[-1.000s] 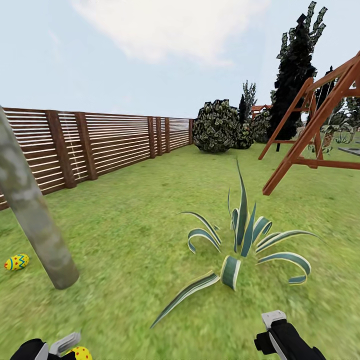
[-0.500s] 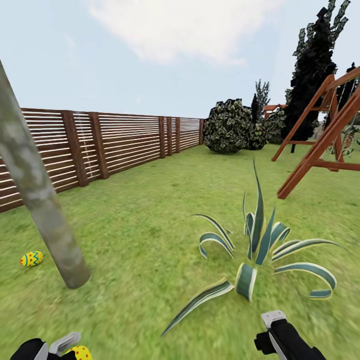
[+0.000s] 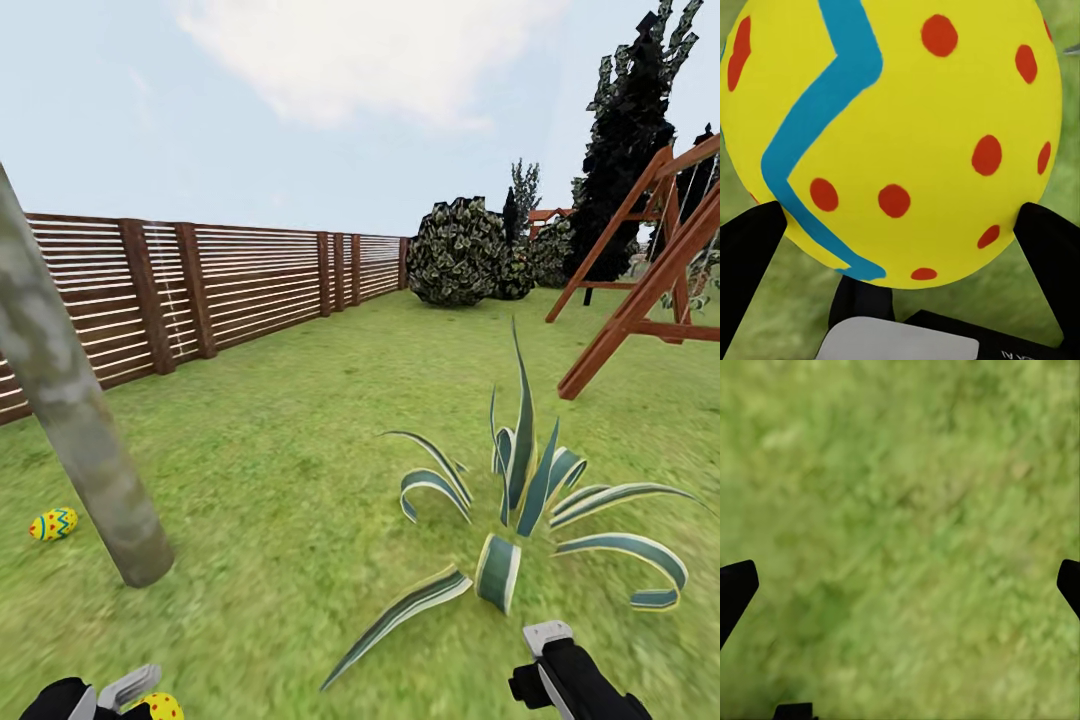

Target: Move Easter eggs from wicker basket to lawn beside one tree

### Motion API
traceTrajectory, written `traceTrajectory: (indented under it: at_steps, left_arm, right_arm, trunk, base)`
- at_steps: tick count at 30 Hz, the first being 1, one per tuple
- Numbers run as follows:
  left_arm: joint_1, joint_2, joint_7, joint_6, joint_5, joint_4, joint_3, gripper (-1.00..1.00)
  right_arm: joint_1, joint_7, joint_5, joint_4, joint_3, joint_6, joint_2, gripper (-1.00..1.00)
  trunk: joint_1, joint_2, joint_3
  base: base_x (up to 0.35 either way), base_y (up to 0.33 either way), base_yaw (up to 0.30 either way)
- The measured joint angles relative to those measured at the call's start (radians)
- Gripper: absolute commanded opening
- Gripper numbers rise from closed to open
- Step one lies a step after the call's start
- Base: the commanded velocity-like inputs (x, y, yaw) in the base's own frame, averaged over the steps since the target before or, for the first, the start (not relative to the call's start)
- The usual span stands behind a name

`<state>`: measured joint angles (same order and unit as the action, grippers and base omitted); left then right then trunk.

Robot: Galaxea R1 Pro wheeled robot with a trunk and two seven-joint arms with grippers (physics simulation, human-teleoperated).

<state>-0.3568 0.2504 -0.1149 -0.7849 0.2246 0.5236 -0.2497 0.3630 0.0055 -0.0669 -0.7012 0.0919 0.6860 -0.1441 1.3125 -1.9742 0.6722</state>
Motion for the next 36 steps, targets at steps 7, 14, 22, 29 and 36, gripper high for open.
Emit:
traceTrajectory:
  at_steps: [7, 14, 22, 29, 36]
  left_arm:
    - [0.000, 0.000, 0.000, 0.000, 0.000, 0.000, 0.001, -1.00]
    - [0.000, -0.004, 0.001, 0.000, -0.002, -0.001, 0.004, -1.00]
    - [0.000, -0.004, 0.001, 0.000, -0.002, -0.001, 0.006, -1.00]
    - [0.000, -0.005, 0.001, 0.000, -0.002, -0.002, 0.006, -1.00]
    - [0.000, -0.006, 0.001, 0.000, -0.002, -0.003, 0.006, -1.00]
  right_arm:
    - [0.000, 0.000, 0.000, 0.000, 0.000, 0.000, 0.000, 1.00]
    - [0.000, 0.000, 0.000, 0.000, 0.000, 0.001, -0.001, 1.00]
    - [0.000, 0.001, 0.000, 0.000, 0.001, 0.003, 0.000, 1.00]
    - [0.000, 0.001, 0.000, 0.000, 0.001, 0.003, 0.001, 1.00]
    - [0.000, 0.001, 0.000, 0.000, 0.002, 0.003, 0.001, 1.00]
  trunk:
    - [0.027, -0.049, 0.022]
    - [0.054, -0.098, 0.044]
    - [0.084, -0.154, 0.069]
    - [0.111, -0.203, 0.091]
    - [0.138, -0.252, 0.113]
  base:
    - [0.000, 0.000, 0.000]
    - [0.000, 0.000, 0.000]
    - [0.000, 0.000, 0.000]
    - [0.000, 0.000, 0.000]
    - [0.000, 0.000, 0.000]
